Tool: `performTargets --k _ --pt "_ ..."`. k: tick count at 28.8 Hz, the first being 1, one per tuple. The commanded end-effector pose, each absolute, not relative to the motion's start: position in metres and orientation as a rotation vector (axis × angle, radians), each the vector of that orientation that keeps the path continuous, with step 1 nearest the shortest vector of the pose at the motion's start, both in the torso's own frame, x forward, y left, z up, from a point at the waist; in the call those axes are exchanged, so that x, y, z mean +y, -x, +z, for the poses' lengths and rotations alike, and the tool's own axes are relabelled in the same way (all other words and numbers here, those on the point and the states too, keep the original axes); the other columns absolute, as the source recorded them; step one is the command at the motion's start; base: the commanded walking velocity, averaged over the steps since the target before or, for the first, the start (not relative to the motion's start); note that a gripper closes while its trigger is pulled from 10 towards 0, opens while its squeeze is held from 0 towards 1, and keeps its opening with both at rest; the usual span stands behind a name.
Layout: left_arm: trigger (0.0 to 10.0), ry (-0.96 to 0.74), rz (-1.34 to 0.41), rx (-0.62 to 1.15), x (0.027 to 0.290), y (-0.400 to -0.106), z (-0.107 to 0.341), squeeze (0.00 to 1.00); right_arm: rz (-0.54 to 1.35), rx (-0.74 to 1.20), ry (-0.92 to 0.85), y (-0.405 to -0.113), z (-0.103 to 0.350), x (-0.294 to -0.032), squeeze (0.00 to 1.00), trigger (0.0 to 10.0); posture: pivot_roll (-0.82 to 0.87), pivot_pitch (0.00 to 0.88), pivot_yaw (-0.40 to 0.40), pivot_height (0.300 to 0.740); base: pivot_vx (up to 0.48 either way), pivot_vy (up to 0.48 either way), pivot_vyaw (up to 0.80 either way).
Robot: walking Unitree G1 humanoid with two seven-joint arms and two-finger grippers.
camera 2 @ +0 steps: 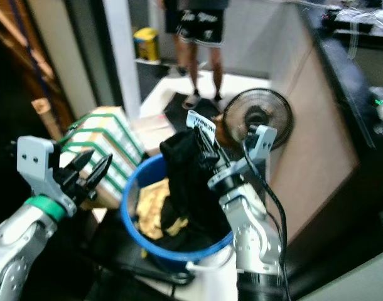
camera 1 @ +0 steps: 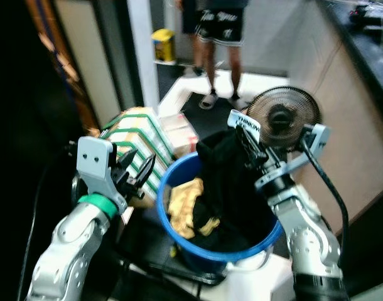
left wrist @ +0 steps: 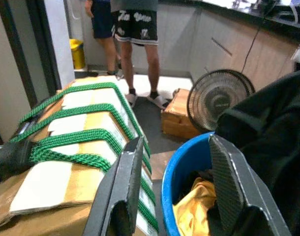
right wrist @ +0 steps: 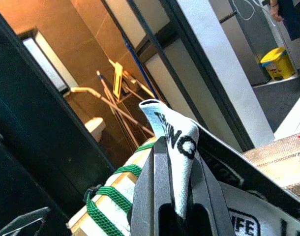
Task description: Clothes washing
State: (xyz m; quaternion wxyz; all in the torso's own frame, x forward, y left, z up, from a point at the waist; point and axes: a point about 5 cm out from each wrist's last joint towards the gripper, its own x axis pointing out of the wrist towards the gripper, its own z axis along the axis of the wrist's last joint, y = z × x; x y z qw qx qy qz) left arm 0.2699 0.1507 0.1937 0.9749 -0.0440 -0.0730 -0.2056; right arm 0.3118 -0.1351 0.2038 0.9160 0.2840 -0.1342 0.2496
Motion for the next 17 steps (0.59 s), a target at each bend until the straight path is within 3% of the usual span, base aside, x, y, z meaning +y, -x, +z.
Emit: performTargets --k 1,5,17 --pt "10.0 0.085 -0.409 -0.136 0.1529 -0.2693 0.1927 0.00 0.520 -0.280 -0.585 -0.3107 0.2040 -0.1332 0.00 10.0 0.16 0.000 0.057 0.740 0.000 0.390 0.00" --pt "10.0 0.085 -0.409 -0.136 0.1531 -0.2692 0.1928 0.00 0.522 -0.279 -0.584 -0.3110 0.2040 -0.1331 0.00 10.0 0.16 0.000 0.057 0.740 0.000 0.375 0.00" --pt "10.0 0.077 -0.407 -0.143 0.1541 -0.2694 0.1937 0.00 0.524 -0.282 -0.585 -0.3115 0.2044 -0.1325 0.00 10.0 0.16 0.000 0.058 0.740 0.000 0.000 0.00"
